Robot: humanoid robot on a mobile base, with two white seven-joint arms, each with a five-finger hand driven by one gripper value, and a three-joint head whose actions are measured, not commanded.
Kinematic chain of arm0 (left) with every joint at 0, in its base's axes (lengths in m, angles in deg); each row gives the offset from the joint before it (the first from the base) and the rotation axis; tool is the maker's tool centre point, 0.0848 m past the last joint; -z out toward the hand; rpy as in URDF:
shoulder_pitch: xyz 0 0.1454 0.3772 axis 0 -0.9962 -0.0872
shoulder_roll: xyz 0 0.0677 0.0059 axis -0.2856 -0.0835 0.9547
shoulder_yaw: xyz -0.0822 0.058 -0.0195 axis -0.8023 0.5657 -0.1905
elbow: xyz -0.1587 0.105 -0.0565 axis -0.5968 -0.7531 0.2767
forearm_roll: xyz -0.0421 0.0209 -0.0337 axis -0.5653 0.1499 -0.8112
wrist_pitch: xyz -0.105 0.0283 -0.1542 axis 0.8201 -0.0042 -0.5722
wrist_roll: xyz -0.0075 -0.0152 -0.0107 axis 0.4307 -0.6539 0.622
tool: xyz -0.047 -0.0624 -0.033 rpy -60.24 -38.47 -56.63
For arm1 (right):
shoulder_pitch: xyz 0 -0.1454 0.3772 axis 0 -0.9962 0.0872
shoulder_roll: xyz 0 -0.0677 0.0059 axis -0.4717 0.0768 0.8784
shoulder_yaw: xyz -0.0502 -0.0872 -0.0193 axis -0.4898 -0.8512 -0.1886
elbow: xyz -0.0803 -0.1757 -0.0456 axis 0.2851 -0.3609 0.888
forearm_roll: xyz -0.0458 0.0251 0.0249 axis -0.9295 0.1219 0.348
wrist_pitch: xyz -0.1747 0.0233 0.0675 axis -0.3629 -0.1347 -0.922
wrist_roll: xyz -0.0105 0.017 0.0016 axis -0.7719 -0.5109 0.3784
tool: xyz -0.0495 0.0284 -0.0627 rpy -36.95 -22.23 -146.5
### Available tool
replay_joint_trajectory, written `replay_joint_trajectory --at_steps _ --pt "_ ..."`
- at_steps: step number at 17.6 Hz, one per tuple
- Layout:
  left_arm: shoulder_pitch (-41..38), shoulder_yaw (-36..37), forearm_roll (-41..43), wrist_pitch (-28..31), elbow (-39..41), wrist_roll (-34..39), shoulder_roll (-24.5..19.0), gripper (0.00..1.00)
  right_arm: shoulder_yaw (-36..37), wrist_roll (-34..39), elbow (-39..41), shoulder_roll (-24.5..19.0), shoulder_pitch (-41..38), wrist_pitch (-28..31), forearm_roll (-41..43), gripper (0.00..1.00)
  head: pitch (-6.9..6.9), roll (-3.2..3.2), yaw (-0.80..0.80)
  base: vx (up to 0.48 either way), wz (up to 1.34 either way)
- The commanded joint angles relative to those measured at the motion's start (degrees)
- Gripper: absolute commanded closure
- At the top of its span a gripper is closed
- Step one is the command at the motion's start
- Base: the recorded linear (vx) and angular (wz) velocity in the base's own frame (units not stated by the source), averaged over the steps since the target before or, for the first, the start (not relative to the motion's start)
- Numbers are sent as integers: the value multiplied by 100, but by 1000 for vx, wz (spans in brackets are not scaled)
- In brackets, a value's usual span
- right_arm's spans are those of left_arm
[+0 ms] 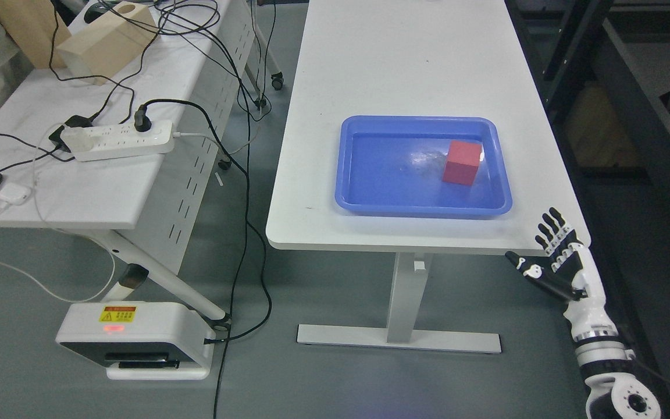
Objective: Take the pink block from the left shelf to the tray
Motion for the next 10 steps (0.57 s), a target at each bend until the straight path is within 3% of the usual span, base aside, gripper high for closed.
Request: replay_joint_trajectory --at_steps 1,10 --pt "-114 0 0 -3 100 1 -100 0 -82 37 -24 100 -33 -6 6 1 0 0 0 -64 121" --pt "-114 0 0 -3 100 1 -100 0 -82 37 -24 100 -25 -6 6 1 0 0 0 -27 26"
